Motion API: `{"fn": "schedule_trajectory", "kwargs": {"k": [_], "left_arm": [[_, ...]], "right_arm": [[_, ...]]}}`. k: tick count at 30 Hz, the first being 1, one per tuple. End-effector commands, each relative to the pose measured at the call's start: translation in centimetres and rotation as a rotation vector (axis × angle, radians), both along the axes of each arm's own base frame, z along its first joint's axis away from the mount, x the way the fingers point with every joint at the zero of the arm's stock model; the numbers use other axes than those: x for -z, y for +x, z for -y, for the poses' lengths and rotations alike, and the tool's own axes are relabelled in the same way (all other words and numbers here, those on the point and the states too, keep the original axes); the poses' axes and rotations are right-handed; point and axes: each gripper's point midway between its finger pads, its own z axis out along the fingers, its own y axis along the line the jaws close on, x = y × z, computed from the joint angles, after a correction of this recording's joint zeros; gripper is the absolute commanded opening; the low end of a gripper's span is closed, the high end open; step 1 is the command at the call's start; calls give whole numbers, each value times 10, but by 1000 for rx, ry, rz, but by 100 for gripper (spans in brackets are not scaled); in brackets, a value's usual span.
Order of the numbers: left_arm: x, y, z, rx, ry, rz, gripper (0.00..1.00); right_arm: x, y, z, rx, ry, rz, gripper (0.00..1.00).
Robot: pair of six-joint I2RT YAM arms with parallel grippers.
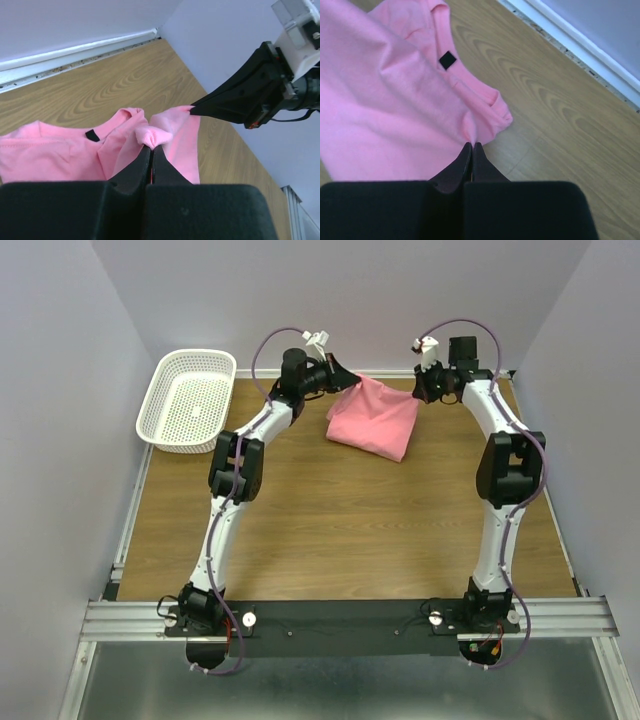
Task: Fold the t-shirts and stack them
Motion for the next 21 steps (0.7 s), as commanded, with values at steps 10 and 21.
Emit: {"fn": "schedule_trajectory", "kwargs": {"k": [10,21], "left_arm": [[32,44,-11,-116,-156,-122,0],[35,68,-31,-236,-240,-179,0]], "right_arm": [[34,58,26,145,-23,31,0],[49,91,21,160,28,73,0]]}}
